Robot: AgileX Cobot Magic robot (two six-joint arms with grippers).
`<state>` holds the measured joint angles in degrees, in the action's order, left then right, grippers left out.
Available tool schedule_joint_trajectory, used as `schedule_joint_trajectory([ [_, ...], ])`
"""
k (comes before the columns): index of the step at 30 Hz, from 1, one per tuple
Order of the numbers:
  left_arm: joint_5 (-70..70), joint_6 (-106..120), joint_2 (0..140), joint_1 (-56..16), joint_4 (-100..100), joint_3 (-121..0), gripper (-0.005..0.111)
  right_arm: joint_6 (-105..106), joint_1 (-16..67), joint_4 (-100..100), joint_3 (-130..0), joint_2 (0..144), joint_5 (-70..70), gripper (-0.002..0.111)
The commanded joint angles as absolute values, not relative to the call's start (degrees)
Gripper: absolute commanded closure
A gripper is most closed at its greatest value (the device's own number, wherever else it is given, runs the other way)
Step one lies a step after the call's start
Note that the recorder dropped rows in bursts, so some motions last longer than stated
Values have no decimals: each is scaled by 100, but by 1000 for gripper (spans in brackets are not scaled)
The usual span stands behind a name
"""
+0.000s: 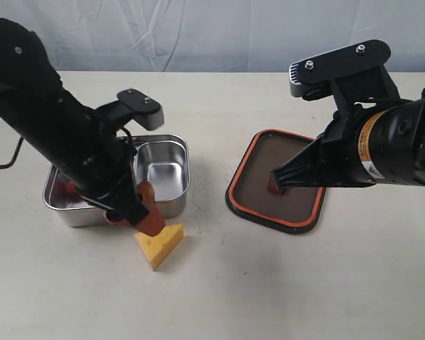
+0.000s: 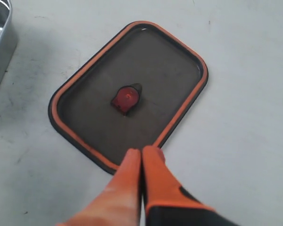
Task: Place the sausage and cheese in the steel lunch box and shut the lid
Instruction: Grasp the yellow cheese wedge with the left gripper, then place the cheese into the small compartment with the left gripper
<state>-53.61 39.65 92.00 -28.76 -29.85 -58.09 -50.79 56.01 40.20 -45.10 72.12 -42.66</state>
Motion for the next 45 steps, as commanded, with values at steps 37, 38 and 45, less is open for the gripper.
schedule_joint_trajectory([
  [37,-4203,3314,10676,-3719,-1830,-5831,88,-5051,5597,4141,-4524,7163,-4324,108],
  [38,-4245,3314,10676,-3719,-1841,-5831,95,-5051,5597,4141,-4524,7163,-4324,108],
  [45,-4564,3300,10616,-3730,-1979,-5831,107,-5051,5597,4141,-4524,7163,-4346,108],
])
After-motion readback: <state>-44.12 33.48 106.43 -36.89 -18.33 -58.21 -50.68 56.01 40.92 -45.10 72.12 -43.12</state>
